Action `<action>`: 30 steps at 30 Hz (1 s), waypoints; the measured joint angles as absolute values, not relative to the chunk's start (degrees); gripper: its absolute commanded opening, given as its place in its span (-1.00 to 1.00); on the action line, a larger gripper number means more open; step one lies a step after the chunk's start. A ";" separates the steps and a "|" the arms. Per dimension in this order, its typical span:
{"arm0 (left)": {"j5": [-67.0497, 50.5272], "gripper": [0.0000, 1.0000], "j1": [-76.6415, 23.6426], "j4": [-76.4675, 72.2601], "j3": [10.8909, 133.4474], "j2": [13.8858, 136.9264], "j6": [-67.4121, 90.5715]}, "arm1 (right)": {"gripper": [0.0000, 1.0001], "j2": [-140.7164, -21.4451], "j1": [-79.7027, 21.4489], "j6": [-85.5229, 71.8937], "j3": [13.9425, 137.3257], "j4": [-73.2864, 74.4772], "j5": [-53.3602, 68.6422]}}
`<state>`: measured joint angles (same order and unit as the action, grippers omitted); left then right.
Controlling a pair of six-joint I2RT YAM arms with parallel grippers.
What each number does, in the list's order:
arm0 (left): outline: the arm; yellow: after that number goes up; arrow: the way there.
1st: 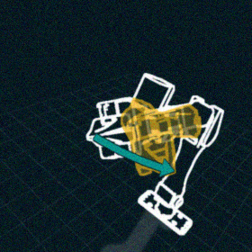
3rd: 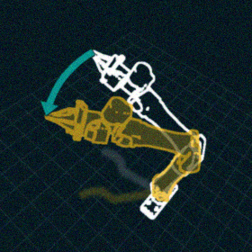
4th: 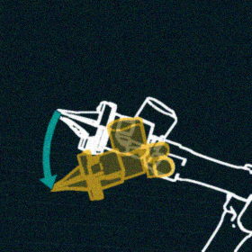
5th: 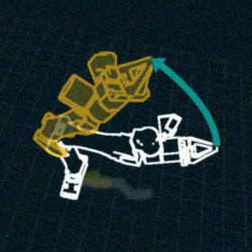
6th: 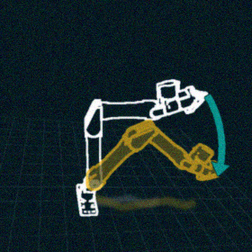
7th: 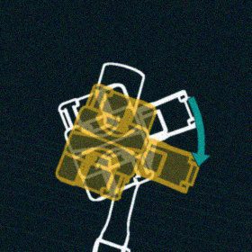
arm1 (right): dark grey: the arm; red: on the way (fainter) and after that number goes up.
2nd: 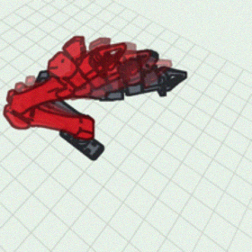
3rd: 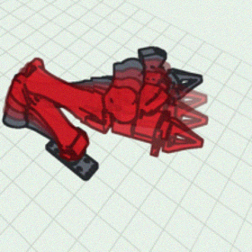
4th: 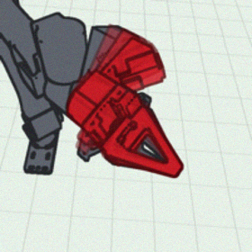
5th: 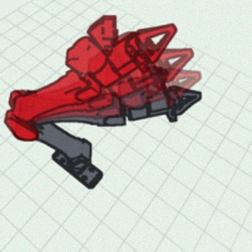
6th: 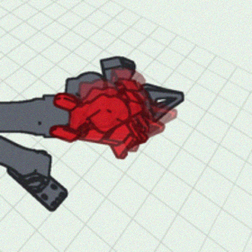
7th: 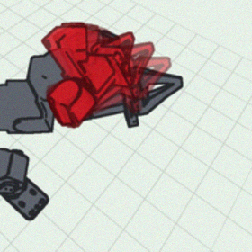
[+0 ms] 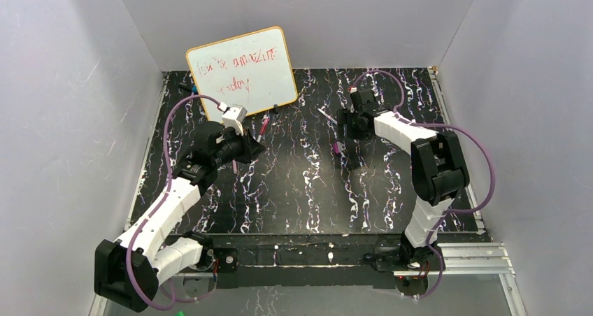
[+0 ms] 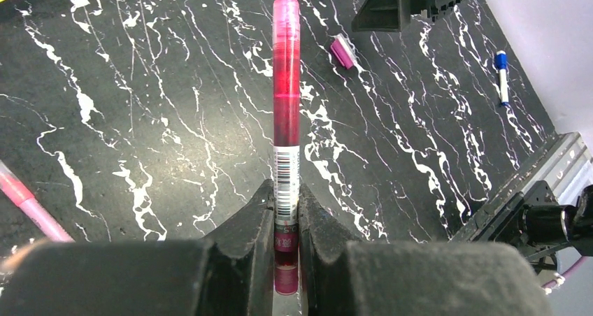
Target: Insert the pens into the pen caps
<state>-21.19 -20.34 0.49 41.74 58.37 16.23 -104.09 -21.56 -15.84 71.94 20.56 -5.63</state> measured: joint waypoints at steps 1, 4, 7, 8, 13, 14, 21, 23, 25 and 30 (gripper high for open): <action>-20.75 -1.00 -20.34 0.64 41.82 58.37 16.25 | 0.64 -104.42 -21.58 -15.73 72.07 20.62 -5.78; -19.90 -1.00 -20.34 1.23 42.17 58.39 16.23 | 0.49 -105.27 -21.82 -15.53 72.12 21.26 -5.98; -19.64 -1.00 -20.34 1.76 42.19 58.39 16.23 | 0.41 -105.60 -22.22 -15.16 72.10 22.11 -6.48; -19.66 -1.00 -20.34 1.80 42.19 58.39 16.23 | 0.40 -105.60 -22.41 -15.05 72.10 22.26 -6.57; -20.01 -1.00 -20.34 1.80 42.19 58.63 16.21 | 0.40 -105.62 -23.46 -14.85 72.10 22.44 -6.96; -20.16 -1.00 -20.34 1.80 42.19 58.74 16.19 | 0.40 -105.65 -23.64 -14.83 72.10 22.46 -6.98; -20.58 -1.00 -20.36 1.83 42.19 58.83 16.03 | 0.34 -106.87 -24.14 -14.61 72.12 22.90 -7.79; -20.62 -1.00 -20.36 1.85 42.19 58.83 16.03 | 0.34 -106.98 -24.14 -14.57 72.12 23.18 -8.40; -20.69 -1.00 -20.36 1.83 42.19 58.83 16.03 | 0.31 -107.00 -24.14 -14.52 72.14 23.40 -8.91; -21.02 -1.00 -20.36 1.85 42.19 58.83 16.03 | 0.31 -107.22 -24.29 -14.39 72.47 23.90 -9.34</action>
<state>-21.02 -20.36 1.85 42.19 58.83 16.03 -107.22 -24.29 -14.39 72.47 23.90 -9.34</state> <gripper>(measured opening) 0.099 0.656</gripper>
